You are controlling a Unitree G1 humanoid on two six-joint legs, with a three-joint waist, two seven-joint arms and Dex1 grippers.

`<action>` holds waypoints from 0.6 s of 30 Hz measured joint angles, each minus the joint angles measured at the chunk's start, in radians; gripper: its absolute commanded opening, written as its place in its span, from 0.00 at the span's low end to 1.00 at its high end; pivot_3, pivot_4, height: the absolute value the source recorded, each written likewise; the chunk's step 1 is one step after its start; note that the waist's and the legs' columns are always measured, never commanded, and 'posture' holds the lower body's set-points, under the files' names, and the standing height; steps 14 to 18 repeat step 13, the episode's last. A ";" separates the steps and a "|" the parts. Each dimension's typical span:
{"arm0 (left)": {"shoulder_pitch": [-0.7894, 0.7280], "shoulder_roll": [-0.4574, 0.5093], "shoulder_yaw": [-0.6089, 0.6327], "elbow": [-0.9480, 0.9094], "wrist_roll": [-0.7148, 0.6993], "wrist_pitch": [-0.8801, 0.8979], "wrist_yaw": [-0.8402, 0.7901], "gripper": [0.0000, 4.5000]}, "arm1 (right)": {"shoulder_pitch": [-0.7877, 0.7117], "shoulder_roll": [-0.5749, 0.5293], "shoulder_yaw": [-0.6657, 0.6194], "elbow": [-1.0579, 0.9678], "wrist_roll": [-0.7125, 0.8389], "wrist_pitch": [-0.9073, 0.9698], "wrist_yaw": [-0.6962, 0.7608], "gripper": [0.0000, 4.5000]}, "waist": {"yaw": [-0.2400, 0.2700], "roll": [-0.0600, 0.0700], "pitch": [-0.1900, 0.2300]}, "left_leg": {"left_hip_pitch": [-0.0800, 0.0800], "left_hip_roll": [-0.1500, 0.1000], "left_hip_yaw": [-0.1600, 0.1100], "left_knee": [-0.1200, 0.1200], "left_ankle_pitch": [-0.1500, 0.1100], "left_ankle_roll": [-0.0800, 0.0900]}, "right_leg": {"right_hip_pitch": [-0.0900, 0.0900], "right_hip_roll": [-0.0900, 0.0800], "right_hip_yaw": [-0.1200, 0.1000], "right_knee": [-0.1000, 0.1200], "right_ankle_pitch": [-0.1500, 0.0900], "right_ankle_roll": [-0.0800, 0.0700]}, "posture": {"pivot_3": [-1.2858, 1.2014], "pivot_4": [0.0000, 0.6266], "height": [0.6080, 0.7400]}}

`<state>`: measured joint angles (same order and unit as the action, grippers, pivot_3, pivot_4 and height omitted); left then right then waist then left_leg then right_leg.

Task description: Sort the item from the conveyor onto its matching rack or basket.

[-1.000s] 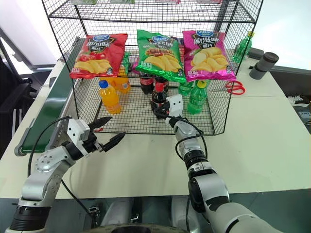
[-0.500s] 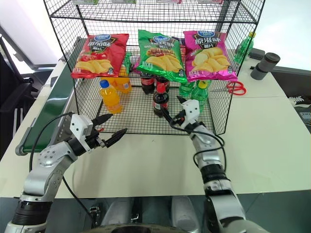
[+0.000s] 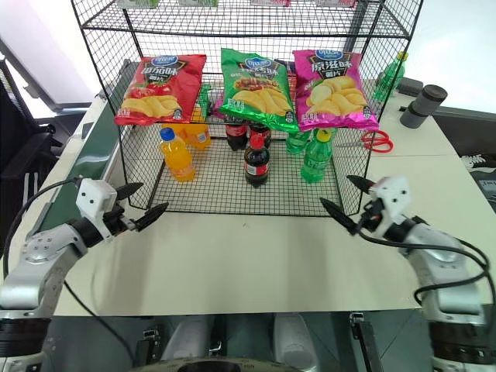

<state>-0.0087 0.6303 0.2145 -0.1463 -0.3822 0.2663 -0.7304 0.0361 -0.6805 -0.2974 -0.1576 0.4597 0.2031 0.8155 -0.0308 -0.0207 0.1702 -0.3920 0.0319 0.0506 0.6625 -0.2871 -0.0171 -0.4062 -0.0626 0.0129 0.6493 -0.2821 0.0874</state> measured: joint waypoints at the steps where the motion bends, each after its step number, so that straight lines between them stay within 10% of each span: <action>1: -0.001 0.004 0.005 0.015 0.000 -0.006 -0.011 1.00 | 0.019 -0.015 -0.018 -0.002 0.010 0.012 0.013 1.00 | 0.002 0.000 0.000 | 0.000 0.000 0.000 0.000 0.000 0.000 | 0.000 0.000 0.000 0.000 0.000 -0.001 | 0.52 0.24 1.00; 18: 0.013 0.019 0.017 0.049 -0.001 -0.022 -0.073 1.00 | 0.043 -0.044 -0.062 -0.075 0.053 0.081 0.022 1.00 | 0.018 0.000 0.000 | 0.000 0.000 0.001 0.000 0.000 0.000 | 0.000 0.000 0.001 -0.001 -0.001 -0.001 | 0.52 0.24 1.00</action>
